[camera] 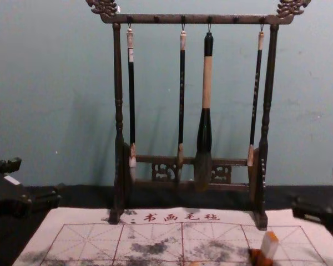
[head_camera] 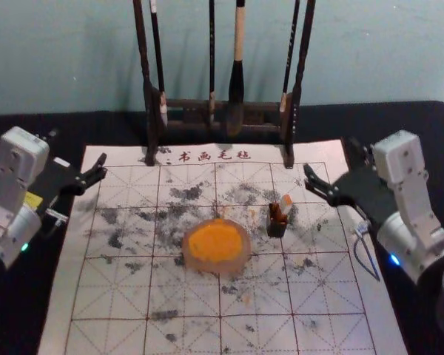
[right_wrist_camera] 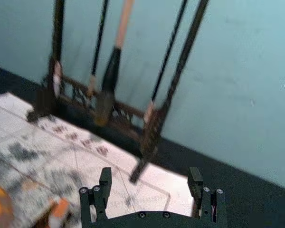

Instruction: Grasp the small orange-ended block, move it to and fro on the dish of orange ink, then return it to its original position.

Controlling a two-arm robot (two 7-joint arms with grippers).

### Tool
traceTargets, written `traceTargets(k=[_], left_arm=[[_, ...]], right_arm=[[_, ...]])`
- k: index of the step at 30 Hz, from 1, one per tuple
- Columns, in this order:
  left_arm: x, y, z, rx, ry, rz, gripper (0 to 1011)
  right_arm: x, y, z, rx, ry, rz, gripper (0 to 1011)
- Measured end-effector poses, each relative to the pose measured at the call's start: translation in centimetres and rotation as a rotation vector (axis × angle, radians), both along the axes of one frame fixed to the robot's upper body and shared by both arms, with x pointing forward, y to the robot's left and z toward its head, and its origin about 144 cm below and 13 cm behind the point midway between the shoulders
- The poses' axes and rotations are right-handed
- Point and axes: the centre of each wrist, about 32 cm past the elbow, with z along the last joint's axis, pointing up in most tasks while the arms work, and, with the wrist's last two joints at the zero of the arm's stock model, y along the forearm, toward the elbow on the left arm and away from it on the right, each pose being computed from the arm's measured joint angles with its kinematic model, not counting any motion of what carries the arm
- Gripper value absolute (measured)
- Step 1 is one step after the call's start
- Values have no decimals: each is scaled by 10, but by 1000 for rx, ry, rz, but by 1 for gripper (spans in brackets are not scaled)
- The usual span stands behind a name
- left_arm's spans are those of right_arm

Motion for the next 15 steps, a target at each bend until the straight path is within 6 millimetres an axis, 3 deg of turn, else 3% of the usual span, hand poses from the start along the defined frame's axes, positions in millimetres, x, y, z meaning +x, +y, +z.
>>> traceTargets(k=[8, 15], left_arm=[[0, 0, 0, 0, 0, 0, 1001], [0, 0, 0, 0, 0, 0, 1001]], right_arm=[[-9, -3, -26, -26, 56, -50, 1000], [-9, -3, -26, -26, 55, -50, 1000]])
